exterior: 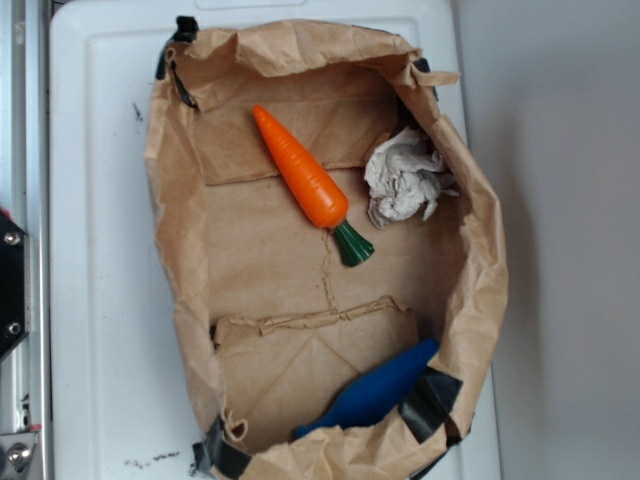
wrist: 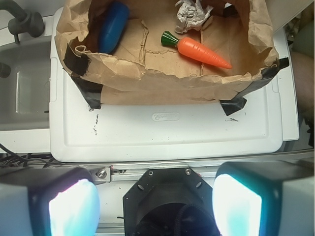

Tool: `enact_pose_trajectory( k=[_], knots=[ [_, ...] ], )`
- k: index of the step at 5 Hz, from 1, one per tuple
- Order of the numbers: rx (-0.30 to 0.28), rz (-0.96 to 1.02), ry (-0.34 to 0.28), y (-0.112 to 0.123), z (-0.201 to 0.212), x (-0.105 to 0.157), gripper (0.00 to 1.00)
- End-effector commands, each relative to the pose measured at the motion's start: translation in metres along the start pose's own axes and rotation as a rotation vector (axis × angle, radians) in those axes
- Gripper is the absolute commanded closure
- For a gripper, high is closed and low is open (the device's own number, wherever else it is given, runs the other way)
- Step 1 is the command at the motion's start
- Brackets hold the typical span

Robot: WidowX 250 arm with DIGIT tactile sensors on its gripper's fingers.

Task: Grab the carrot.

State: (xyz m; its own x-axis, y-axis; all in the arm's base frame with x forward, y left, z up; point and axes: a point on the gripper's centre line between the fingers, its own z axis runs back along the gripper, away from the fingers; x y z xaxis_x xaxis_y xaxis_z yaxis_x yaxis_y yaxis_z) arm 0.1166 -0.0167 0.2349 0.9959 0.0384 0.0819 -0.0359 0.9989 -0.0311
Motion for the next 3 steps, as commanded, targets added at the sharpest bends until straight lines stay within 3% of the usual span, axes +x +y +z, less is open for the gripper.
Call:
enact_pose_trajectory(
  k=[1,3],
  knots=[
    [0.000,0.000,0.000,0.000,0.000,0.000,0.00],
    [-0.015,-0.018,-0.045,-0.003,-0.009,0.010,0.00]
  ],
)
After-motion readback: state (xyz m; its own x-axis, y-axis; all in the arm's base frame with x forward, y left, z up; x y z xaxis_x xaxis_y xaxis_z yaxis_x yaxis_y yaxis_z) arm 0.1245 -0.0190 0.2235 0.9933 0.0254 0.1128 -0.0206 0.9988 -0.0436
